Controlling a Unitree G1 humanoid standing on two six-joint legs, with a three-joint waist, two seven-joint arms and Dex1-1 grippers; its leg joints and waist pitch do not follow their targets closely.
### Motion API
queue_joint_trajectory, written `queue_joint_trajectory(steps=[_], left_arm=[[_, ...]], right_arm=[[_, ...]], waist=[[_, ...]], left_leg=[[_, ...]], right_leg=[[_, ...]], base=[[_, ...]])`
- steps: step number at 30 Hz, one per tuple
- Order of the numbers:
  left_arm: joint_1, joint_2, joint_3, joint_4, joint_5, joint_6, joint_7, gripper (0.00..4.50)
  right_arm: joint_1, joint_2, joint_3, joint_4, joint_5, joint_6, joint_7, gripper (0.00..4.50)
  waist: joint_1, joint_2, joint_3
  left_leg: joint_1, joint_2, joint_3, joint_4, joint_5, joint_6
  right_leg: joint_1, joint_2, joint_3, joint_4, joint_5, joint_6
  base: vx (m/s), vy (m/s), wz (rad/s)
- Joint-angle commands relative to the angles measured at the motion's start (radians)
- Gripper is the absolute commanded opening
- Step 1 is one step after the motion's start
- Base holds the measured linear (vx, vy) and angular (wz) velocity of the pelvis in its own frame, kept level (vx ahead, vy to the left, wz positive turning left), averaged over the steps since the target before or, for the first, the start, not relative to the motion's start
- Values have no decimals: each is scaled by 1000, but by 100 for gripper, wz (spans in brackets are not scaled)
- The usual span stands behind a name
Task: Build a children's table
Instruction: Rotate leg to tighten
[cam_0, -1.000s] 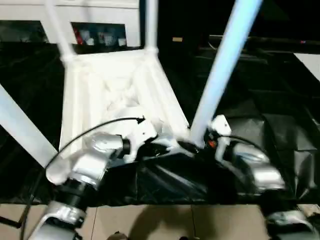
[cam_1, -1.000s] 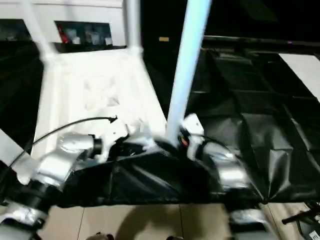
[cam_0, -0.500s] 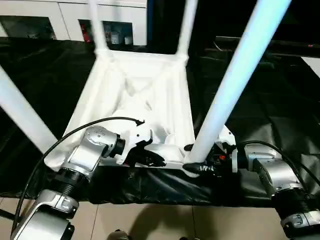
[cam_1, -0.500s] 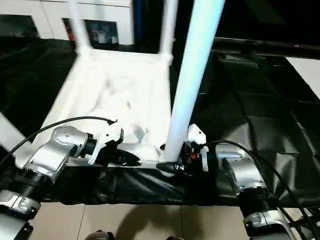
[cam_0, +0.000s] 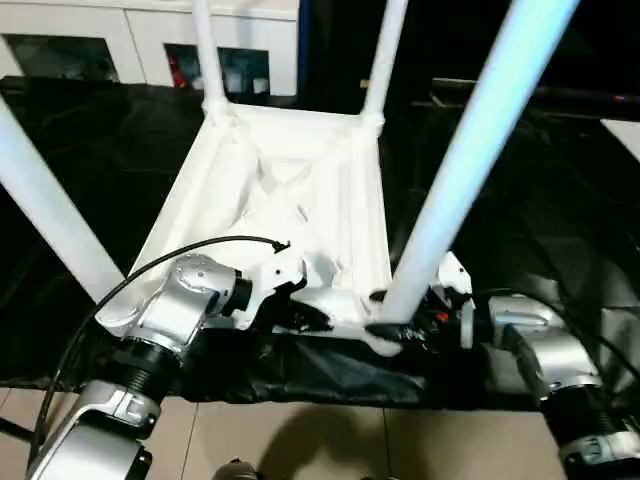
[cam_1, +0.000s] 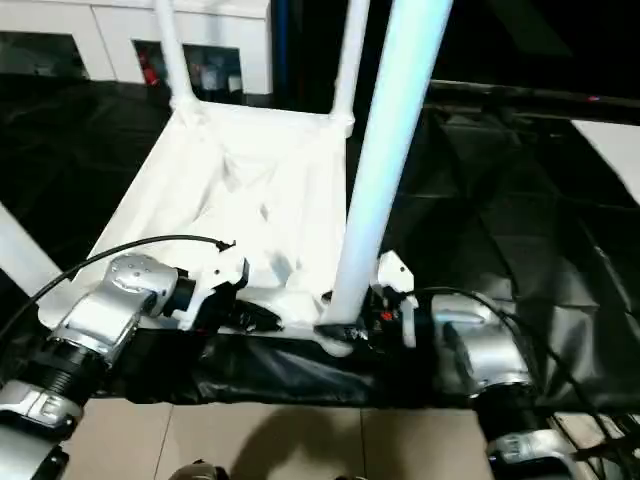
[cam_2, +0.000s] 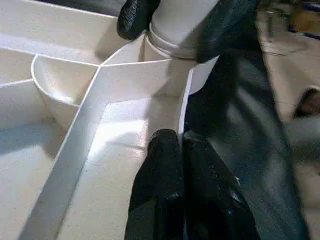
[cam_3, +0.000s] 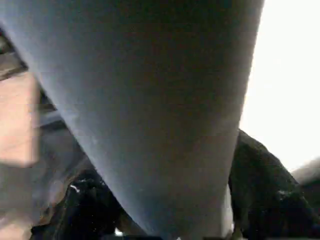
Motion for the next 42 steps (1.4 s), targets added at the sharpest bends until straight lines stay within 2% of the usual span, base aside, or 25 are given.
queue_joint_trajectory(steps=[1,5,6,7,8,10,12,15,17,18,20,21,23,24,26,27,30,32,33,34,35,36,37,39,42], left_arm=[[6,-110,3,-22,-9,38,183,0],[28,-177,4,-63,5,72,279,0],[32,-190,2,-69,10,75,293,0],[40,-215,2,-78,14,82,322,0],[42,-222,2,-80,15,84,330,0],[45,-246,-5,-83,20,84,358,0],[48,-270,-16,-84,29,82,392,0],[45,-278,-27,-77,44,73,399,0],[43,-273,-31,-69,55,62,395,0],[41,-268,-30,-62,55,52,392,0],[41,-265,-28,-60,55,47,391,0],[40,-257,-28,-55,55,35,382,0],[39,-237,-32,-45,50,5,355,0],[41,-223,-39,-40,49,-15,335,0],[43,-208,-44,-39,49,-26,314,0],[44,-195,-45,-39,48,-33,294,0],[40,-173,-46,-34,46,-45,256,0],[36,-158,-48,-28,47,-60,228,0],[28,-144,-48,-15,47,-84,206,0],[22,-135,-47,-5,47,-100,191,0],[21,-133,-47,-3,47,-103,187,0],[16,-111,-52,14,43,-136,143,0],[15,-101,-58,20,42,-152,120,0],[15,-89,-64,25,40,-162,96,0],[10,-73,-73,37,34,-180,65,0]], right_arm=[[-8,118,83,61,-35,14,-105,250],[-34,201,55,122,-59,15,-291,248],[-38,218,49,130,-64,14,-322,248],[-48,249,41,148,-72,20,-386,248],[-52,259,39,154,-75,23,-406,248],[-71,295,23,185,-84,29,-490,248],[-96,334,0,231,-99,28,-591,248],[-108,344,-1,255,-121,-11,-640,248],[-107,340,-10,252,-114,-24,-640,304],[-100,335,-16,238,-102,-16,-624,304],[-97,333,-21,230,-97,-11,-615,336],[-87,324,-21,213,-93,-5,-599,336],[-55,285,6,164,-116,-6,-559,356],[-31,256,28,133,-132,-18,-533,365],[-3,223,41,92,-133,-30,-495,384],[29,184,49,42,-122,-39,-447,384],[80,113,37,-49,-85,-52,-367,384],[120,59,9,-124,-37,-41,-295,384],[155,-8,-22,-182,12,-20,-213,384],[178,-54,-43,-220,44,-5,-157,384],[182,-63,-48,-225,48,-4,-148,384],[207,-141,-101,-251,85,14,-85,384],[214,-169,-125,-254,101,28,-64,384],[227,-203,-149,-271,125,49,-37,384],[245,-253,-186,-293,163,74,-4,384]], waist=[[-9,-8,-41],[-31,-8,-38],[-37,-10,-38],[-39,-4,-39],[-45,-6,-39],[-48,-3,-37],[-52,-3,-36],[-56,5,-38],[-56,3,-39],[-57,8,-39],[-58,7,-39],[-56,19,-40],[-56,12,-42],[-52,24,-45],[-49,18,-46],[-41,25,-48],[-20,18,-50],[-18,12,-56],[-5,12,-60],[4,13,-61],[6,13,-62],[13,7,-64],[17,9,-68],[17,9,-68],[14,8,-66]], left_leg=[[0,41,-20,-74,-304,20],[7,40,-27,-75,-372,7],[4,39,-28,-76,-382,9],[5,39,-31,-78,-389,9],[2,40,-31,-81,-391,8],[-1,36,-33,-83,-405,8],[7,35,-33,-81,-426,7],[10,33,-32,-80,-443,10],[8,33,-30,-80,-432,22],[6,33,-29,-82,-432,26],[3,34,-29,-83,-434,27],[6,34,-30,-83,-438,24],[1,34,-28,-84,-424,29],[4,37,-26,-84,-407,30],[1,37,-22,-82,-391,39],[1,37,-19,-80,-371,45],[12,39,-7,-70,-343,75],[5,39,-2,-66,-282,92],[-1,37,-1,-61,-224,114],[3,41,2,-55,-176,138],[-3,41,1,-53,-155,148],[-6,39,2,-50,-124,163],[-4,41,1,-45,-101,177],[-11,42,0,-42,-77,183],[-11,44,3,-43,-116,164]], right_leg=[[37,-73,42,-99,-541,-132],[27,-74,38,-114,-622,-102],[28,-73,37,-117,-635,-94],[29,-73,34,-120,-636,-89],[29,-72,34,-120,-619,-90],[30,-70,31,-122,-622,-83],[19,-70,34,-126,-640,-79],[17,-70,33,-132,-638,-71],[17,-68,37,-129,-605,-76],[19,-65,37,-128,-583,-82],[19,-65,38,-125,-572,-86],[19,-65,39,-124,-565,-90],[24,-62,40,-123,-523,-92],[23,-62,44,-115,-474,-110],[26,-60,46,-111,-423,-127],[30,-59,47,-109,-393,-134],[25,-56,54,-104,-334,-158],[34,-55,53,-93,-269,-182],[44,-54,52,-86,-211,-183],[42,-50,51,-76,-126,-204],[46,-50,50,-69,-90,-213],[51,-51,47,-65,-58,-221],[51,-52,46,-57,-24,-234],[56,-54,42,-53,-12,-245],[54,-57,40,-58,-81,-247]], base=[[-51,4,-4],[0,0,0],[0,0,0],[0,0,0],[0,0,0],[0,0,0],[0,0,0],[0,0,0],[0,0,0],[0,0,0],[0,0,0],[0,0,0],[0,0,0],[0,0,0],[0,0,0],[0,0,0],[56,-26,14],[64,-38,15],[65,-35,11],[62,-17,8],[58,2,4],[58,2,4],[0,0,0],[0,0,0],[0,0,0]])
